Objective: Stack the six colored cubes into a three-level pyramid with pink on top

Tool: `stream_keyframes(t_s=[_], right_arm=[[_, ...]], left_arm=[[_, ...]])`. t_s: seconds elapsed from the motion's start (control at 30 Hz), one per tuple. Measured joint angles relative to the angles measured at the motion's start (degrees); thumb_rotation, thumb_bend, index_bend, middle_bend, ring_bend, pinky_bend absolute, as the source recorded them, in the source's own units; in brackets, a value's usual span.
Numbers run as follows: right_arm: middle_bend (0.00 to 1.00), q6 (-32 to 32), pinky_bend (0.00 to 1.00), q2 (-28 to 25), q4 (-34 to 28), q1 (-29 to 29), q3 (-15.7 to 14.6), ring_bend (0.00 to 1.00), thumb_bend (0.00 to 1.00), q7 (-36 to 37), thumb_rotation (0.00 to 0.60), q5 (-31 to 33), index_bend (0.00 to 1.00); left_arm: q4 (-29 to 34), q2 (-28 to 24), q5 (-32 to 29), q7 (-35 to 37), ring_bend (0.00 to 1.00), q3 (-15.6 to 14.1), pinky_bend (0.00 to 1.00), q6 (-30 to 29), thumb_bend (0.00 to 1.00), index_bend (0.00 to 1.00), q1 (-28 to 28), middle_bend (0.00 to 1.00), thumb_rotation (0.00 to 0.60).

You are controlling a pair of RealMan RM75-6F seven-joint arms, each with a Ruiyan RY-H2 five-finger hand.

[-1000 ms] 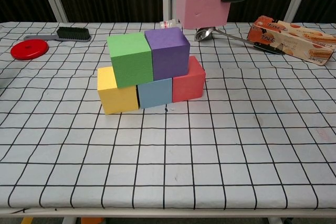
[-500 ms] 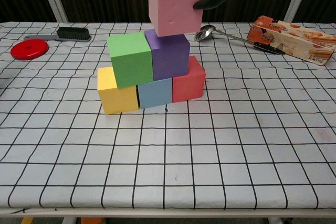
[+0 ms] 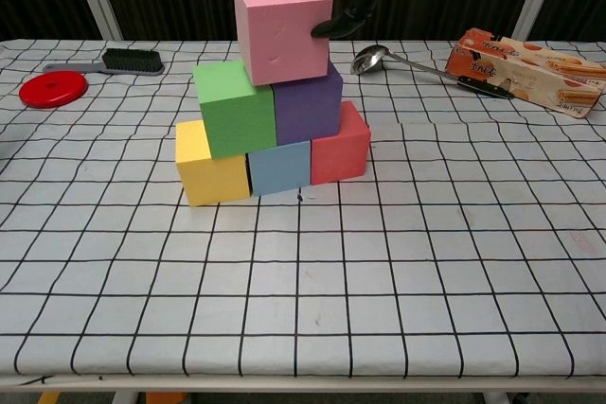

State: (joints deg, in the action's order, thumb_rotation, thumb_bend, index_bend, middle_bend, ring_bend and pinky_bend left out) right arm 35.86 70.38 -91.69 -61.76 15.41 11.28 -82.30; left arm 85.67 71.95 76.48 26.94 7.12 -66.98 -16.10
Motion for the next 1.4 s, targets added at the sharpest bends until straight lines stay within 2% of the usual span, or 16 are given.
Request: stream_keyframes(t_s=[1.4], right_arm=[[0.38,-1.8,0.00,2.6,1.7,-4.5,-1.3,0.00,0.34,-4.0,0.600,5.5,0.00]], left_arm=[[-1.3,-0.5,0.4,2.4,0.00,-0.7,0.09,0.6,0.02,0.10,0.4,0.08,0.600]])
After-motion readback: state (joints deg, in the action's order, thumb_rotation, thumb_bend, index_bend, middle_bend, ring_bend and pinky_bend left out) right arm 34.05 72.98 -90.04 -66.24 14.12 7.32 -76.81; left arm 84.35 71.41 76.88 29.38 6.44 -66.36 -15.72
